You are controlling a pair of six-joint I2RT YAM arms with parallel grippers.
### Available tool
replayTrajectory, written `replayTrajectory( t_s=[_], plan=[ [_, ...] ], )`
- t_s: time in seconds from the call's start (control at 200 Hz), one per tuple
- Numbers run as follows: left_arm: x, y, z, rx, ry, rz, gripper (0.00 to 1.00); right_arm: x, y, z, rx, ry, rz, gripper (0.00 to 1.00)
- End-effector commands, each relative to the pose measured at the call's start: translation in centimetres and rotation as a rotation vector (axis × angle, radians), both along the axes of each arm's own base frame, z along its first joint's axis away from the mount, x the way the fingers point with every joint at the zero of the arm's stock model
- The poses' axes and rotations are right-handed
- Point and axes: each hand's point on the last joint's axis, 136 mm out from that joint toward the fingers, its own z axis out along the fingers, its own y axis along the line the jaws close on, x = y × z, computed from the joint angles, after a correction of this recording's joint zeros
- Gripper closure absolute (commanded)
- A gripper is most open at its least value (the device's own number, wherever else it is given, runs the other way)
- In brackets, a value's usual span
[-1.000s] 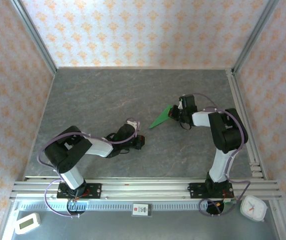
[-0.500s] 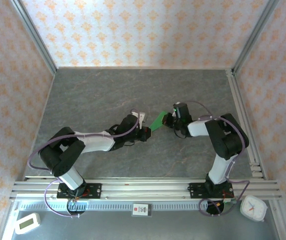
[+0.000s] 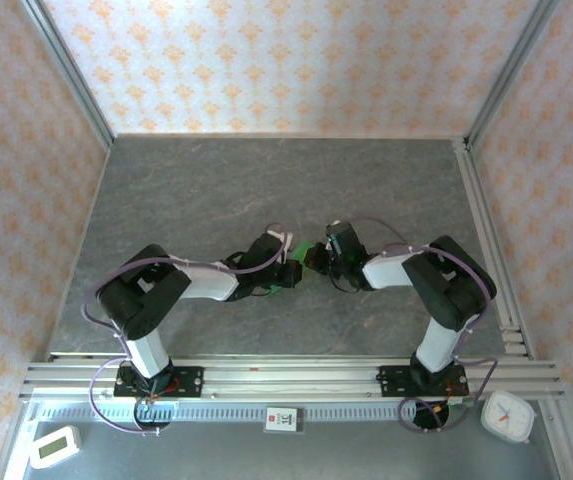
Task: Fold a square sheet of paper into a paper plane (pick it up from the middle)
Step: Fold the wing for the fifth time at the center of the table.
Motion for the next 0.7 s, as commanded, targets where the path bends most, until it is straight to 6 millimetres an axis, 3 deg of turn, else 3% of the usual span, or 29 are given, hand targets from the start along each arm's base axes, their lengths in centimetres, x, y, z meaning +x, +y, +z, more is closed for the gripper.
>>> replayTrajectory(
  t_s=[0.0,0.245,0.696],
  plan=[
    [-0.8,1.5,-2.2,0.041,0.026,0.018,1.00,-2.1,-0.2,-1.6,-0.047,0.112,0.023,1.00],
    [-2.0,3.6,-4.8,0.119,0.056,0.044,1.00,0.2,-0.8,-0.1,-0.040,0.057,0.024,0.82],
    [-2.9,4.5,-6.3,0.143,0.085,0.052,1.00,1.9,-5.6,-0.9,-0.070,0.046,-0.056,0.79]
  ],
)
